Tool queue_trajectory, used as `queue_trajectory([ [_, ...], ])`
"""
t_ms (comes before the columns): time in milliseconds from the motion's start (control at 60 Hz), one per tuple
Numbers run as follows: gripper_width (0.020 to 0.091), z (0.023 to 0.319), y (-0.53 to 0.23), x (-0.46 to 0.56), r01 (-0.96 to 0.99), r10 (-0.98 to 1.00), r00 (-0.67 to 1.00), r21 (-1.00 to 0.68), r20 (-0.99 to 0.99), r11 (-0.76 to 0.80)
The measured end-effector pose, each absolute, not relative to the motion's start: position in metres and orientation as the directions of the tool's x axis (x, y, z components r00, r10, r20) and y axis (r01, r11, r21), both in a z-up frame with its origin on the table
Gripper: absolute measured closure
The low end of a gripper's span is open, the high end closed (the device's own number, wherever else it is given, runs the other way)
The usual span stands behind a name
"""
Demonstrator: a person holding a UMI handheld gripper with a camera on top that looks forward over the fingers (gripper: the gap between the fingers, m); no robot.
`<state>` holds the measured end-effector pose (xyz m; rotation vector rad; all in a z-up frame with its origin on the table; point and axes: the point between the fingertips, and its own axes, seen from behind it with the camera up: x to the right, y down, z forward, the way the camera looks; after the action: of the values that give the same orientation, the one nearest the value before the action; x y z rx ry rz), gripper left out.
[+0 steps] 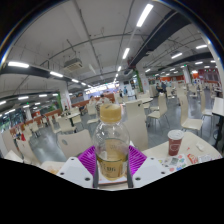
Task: Pour water
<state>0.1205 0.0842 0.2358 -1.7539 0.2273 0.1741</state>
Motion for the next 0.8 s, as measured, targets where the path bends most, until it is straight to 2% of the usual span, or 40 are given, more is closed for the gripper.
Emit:
queue_trajectory([
  [133,0.0722,0.169,0.077,0.168,-0.159,-0.128,0.983,-0.951,-0.129,-0.265],
  [267,0.072,0.108,0.073,0.178,-0.14,-0.135,0.986,-0.927,-0.098,-0.348],
  [467,0.0713,0.052,0.057,0.185,-0.121,-0.134,0.989,-0.895,-0.069,-0.429],
  [617,0.0707,0.054,0.053,0.182,-0.042,-0.109,0.994,-0.911,0.003,-0.409],
  [750,0.0596,0.052,0.052,0.184,-0.05,-0.123,0.992,-0.9,0.003,-0.432],
  [800,0.0462,0.05,0.049,0.187,-0.046,-0.133,0.991,-0.889,0.017,-0.455],
])
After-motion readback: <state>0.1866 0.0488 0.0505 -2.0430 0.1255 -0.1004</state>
